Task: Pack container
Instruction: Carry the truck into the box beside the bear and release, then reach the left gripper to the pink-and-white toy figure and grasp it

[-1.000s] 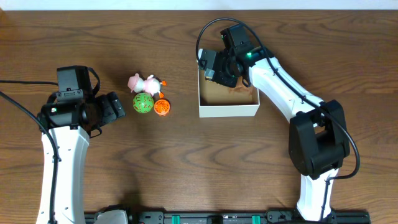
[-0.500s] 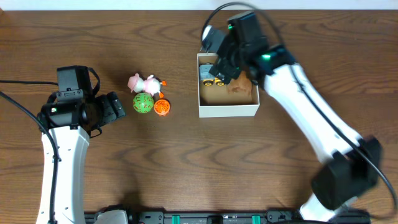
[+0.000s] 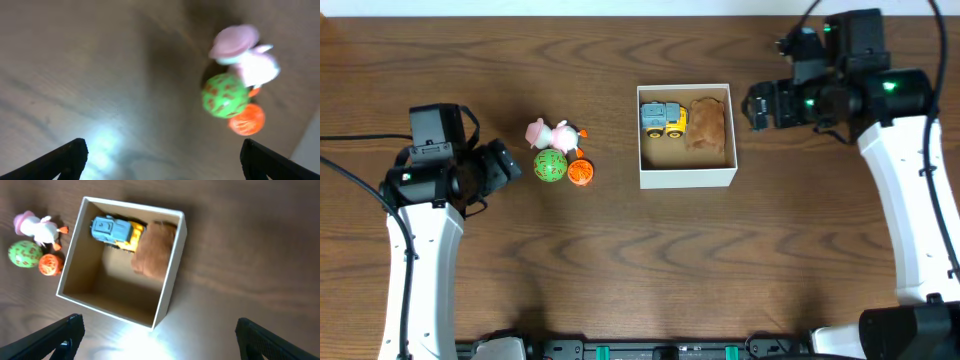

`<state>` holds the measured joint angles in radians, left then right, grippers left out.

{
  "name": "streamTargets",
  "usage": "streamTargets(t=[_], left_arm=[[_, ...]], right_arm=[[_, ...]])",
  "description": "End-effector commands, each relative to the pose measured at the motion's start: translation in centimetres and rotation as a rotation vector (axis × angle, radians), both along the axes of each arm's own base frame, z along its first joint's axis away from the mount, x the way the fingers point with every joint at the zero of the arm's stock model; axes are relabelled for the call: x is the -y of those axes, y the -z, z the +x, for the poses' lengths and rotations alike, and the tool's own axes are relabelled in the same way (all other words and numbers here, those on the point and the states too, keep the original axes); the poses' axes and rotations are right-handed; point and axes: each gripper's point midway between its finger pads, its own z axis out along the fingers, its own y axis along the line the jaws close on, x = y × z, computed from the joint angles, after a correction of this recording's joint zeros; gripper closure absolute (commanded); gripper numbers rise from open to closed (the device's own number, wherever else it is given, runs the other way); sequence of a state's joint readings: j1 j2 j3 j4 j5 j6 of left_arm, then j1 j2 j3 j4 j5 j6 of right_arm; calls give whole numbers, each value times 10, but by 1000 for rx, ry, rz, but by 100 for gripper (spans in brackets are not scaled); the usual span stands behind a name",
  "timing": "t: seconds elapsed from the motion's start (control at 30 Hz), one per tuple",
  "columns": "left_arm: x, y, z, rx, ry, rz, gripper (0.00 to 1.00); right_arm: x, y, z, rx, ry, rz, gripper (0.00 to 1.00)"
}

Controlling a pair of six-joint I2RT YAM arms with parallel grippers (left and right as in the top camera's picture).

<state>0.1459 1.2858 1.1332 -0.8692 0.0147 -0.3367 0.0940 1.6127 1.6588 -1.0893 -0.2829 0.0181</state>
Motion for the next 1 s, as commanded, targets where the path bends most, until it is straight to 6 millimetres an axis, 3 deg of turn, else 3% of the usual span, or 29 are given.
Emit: streamTargets(t=[0.0,0.17,0.37,0.5,0.73,0.97], left_arm=[[28,-8,22,71,183,-80,1],[33,7,49,54,217,-87,0],[49,46,98,17,309,-199,5],[50,74,122,6,314,-218,8],[47,113,143,5,317,-216,9],[45,133,157,20,319,-211,23]], right_arm=[[7,2,-2,-51,73,99,1],[19,2,0,-60,126,111,1],[19,3,-2,-69,125,110,1],[19,5,-5,-84,126,109,1],[19,8,-11,-113,128,106,1],[19,11,-15,-134,130,103,1]])
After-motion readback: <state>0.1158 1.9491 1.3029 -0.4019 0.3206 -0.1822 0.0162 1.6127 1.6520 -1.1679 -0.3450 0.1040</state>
